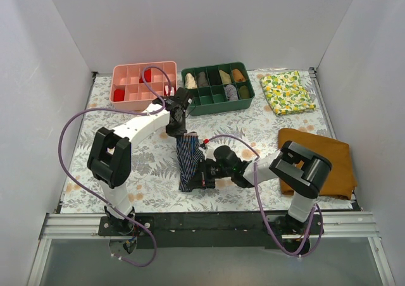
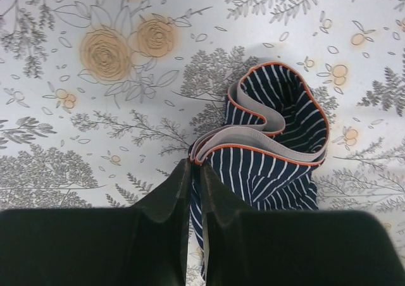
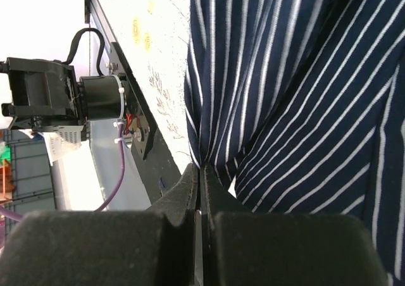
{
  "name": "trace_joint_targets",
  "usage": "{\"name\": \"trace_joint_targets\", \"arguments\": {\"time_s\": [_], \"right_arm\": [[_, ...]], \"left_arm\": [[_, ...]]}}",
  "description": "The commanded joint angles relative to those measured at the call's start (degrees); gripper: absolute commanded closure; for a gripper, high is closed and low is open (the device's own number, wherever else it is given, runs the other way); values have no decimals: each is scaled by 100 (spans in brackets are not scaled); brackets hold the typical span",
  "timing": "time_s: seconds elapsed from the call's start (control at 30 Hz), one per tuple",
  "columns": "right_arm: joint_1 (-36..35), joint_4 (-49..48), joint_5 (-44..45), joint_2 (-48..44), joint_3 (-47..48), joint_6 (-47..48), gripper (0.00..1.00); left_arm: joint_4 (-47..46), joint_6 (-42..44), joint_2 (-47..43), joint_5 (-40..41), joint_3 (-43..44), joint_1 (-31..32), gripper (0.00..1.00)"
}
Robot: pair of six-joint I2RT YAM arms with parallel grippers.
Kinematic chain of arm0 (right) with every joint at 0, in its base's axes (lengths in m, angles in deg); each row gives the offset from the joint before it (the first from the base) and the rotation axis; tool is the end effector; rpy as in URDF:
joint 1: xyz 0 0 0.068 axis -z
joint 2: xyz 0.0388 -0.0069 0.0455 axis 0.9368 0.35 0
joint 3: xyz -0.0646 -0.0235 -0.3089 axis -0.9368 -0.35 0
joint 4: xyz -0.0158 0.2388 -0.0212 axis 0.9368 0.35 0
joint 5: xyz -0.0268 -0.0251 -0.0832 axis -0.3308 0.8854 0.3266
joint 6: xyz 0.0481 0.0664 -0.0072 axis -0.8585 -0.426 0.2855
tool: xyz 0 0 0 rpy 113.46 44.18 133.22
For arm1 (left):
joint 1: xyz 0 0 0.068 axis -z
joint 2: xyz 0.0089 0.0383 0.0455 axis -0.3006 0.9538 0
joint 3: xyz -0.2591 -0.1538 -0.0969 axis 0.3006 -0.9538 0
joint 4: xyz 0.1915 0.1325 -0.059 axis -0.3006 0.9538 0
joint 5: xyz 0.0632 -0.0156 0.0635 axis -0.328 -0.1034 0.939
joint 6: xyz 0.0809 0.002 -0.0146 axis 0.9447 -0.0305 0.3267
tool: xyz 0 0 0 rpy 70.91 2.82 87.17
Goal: Roll the underwear
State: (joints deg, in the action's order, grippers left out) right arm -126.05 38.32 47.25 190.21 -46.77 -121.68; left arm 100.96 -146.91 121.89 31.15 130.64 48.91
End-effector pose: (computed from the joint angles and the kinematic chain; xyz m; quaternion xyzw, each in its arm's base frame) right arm 0.1645 0.3043 0.1795 -0.1283 0.8186 0.5405 0.1457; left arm 0.3205 -0.1771 0.2525 -0.3120 0.9308 -0.0436 0.1854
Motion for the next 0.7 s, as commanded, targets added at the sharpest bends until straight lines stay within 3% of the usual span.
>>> {"name": "trace_joint_targets", "arguments": {"time_s": [0.0, 0.37, 0.6, 0.67], "right_arm": [[11, -476, -269, 128, 102, -70, 99], [11, 76, -665, 709, 1015, 237, 99], [11, 1332, 55, 665, 1560, 694, 97], [2, 1614, 178, 691, 1701, 756, 92]], "left_arm": [[212, -124, -218, 783, 234, -22, 97], [274, -159, -658, 1302, -214, -267, 95], [46, 95, -799, 1188, -416, -549, 95], [-33, 131, -790, 1118, -469, -558, 96]]}}
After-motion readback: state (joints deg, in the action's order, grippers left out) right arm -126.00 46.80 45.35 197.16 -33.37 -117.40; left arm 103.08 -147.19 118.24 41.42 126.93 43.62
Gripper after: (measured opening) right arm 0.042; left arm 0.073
